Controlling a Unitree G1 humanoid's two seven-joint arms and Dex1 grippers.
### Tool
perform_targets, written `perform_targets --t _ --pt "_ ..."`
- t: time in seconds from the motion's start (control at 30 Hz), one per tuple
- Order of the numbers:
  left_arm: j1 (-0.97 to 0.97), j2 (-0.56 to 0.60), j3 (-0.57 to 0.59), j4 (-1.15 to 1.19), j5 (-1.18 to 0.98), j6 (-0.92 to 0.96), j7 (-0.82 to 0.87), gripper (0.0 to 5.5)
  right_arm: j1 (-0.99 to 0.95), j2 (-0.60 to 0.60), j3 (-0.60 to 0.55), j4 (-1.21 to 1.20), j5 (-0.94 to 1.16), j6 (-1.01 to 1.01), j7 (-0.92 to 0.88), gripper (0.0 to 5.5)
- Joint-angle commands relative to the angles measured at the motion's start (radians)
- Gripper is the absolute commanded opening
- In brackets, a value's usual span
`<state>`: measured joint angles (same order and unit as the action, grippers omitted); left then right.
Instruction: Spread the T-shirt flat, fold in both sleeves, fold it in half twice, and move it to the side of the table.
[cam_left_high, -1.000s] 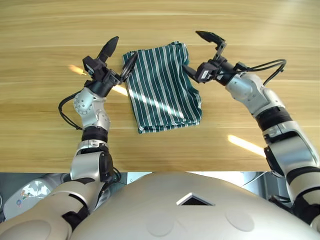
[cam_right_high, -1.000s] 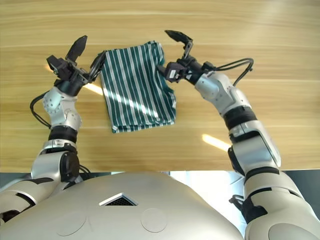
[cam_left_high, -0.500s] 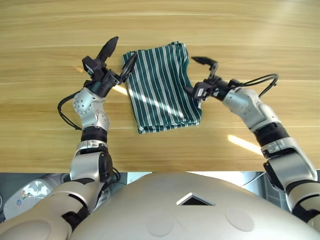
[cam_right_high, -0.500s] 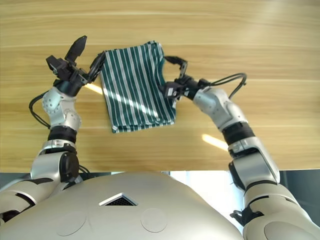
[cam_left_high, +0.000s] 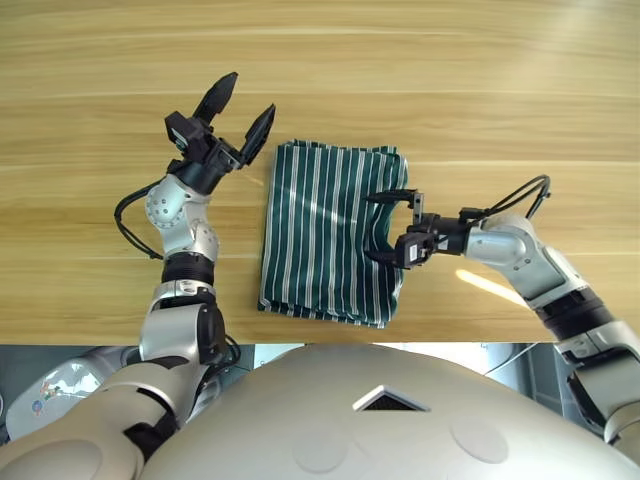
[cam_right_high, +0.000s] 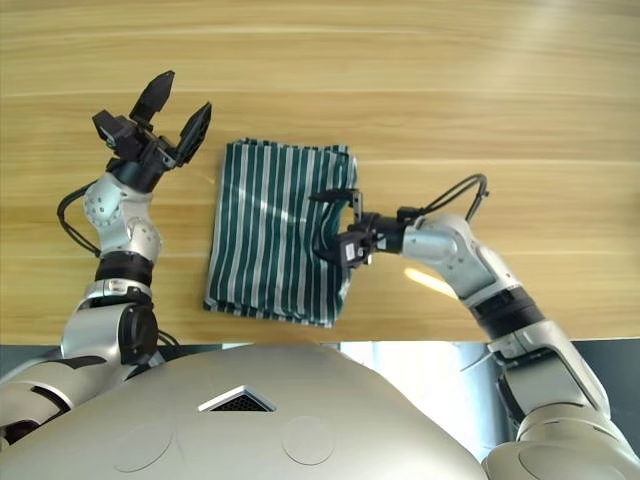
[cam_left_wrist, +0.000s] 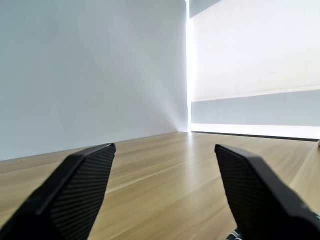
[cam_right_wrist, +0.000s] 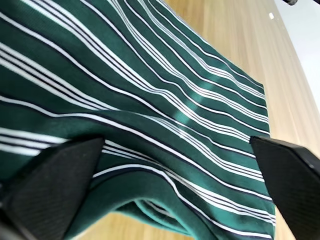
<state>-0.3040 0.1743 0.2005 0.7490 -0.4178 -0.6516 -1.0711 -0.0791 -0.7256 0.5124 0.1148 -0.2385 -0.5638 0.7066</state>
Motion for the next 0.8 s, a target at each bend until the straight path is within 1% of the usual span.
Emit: perform_targets --t 0.03,0.17,0.3,0.43,0.6,0.7,0.8 --pt "0.013 0.010 -0.024 -0.018 0.024 -0.009 -0.003 3.69 0.022 -0.029 -0.035 -0.002 0.009 0.064 0.045 5.39" --pt "0.037 0.024 -0.046 -0.066 0.031 -0.012 -0.012 3.69 -0.014 0.003 -0.077 0.020 -0.009 0.079 0.003 5.39" --pt "0.140 0.087 -0.117 -0.220 0.051 -0.004 -0.092 3.69 0.010 -0.033 -0.136 -0.055 0.095 0.079 0.056 5.39" --pt "0.272 0.224 -0.167 -0.489 -0.011 0.082 -0.215 3.69 0.013 -0.062 -0.248 -0.125 0.249 0.097 0.091 5.39" --pt "0.366 0.398 -0.199 -0.725 -0.005 0.141 -0.298 3.69 0.062 -0.089 -0.309 -0.236 0.400 0.140 0.170 5.39" --pt "0.424 0.535 -0.219 -0.811 0.051 0.170 -0.358 3.69 0.110 -0.177 -0.356 -0.238 0.414 0.151 0.242 5.39" --pt "0.496 0.661 -0.227 -0.873 0.121 0.175 -0.397 3.69 0.202 -0.275 -0.389 -0.206 0.393 0.112 0.325 5.39"
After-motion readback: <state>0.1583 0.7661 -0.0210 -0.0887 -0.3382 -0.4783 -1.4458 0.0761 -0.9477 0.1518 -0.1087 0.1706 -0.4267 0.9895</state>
